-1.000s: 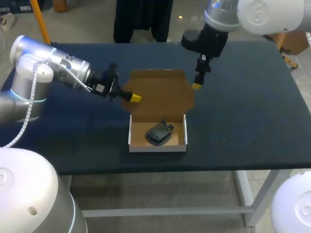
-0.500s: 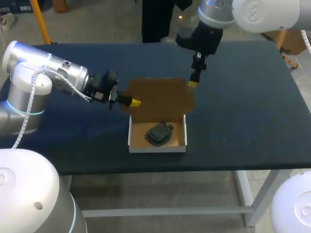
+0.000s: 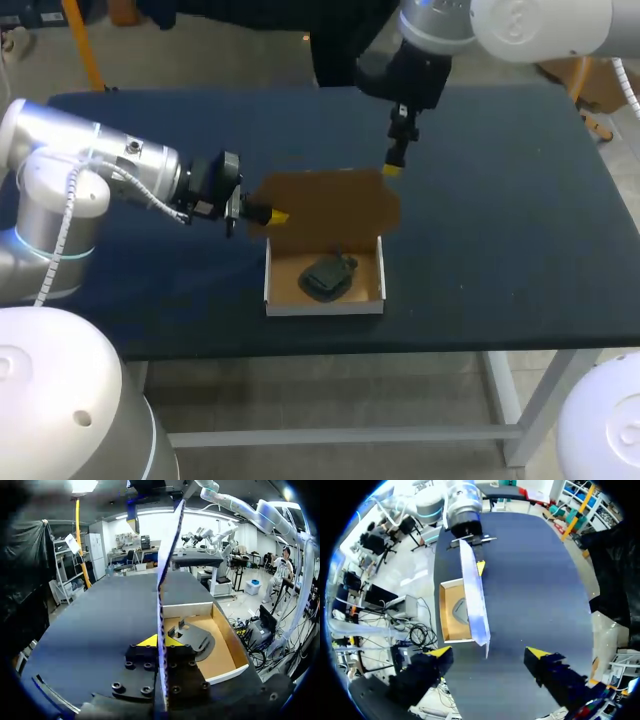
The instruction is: Assemble the packaging by folding the flat box into shape, placing the metal phone stand inside, and closing the box properly
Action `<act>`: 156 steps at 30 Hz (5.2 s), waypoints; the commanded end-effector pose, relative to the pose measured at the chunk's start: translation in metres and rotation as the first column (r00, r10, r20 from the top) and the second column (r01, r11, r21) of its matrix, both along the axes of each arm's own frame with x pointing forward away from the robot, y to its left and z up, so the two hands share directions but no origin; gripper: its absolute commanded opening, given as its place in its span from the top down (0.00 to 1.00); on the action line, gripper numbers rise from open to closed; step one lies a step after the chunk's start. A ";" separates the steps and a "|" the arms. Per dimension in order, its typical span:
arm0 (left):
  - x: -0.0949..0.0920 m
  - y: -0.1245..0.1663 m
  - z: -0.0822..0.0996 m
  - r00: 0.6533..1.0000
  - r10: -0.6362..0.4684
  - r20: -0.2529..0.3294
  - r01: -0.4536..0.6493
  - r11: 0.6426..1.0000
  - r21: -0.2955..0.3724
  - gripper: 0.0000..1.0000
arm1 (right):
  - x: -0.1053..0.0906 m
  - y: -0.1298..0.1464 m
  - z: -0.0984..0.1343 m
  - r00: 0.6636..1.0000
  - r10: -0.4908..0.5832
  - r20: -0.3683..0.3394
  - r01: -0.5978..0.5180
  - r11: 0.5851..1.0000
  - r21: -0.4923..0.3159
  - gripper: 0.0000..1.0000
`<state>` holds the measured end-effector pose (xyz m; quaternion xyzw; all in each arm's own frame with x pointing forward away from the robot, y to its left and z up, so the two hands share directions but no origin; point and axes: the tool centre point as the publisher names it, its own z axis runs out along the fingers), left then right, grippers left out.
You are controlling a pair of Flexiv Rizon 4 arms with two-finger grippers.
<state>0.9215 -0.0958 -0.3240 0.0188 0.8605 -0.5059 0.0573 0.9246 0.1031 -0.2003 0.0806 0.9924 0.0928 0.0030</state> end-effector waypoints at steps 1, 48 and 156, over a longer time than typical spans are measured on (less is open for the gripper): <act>-0.002 0.001 -0.003 1.000 -0.001 0.012 0.001 1.000 0.002 1.00 | 0.001 0.004 0.003 1.000 0.003 -0.004 -0.003 1.000 -0.009 0.00; -0.002 0.003 -0.001 1.000 -0.011 0.028 0.010 1.000 0.009 1.00 | 0.037 0.099 -0.012 0.996 0.080 -0.041 -0.085 0.984 -0.159 0.77; -0.002 0.003 -0.001 1.000 -0.011 0.028 0.010 1.000 0.009 1.00 | -0.007 0.109 -0.073 0.952 0.244 -0.187 -0.276 0.945 -0.173 1.00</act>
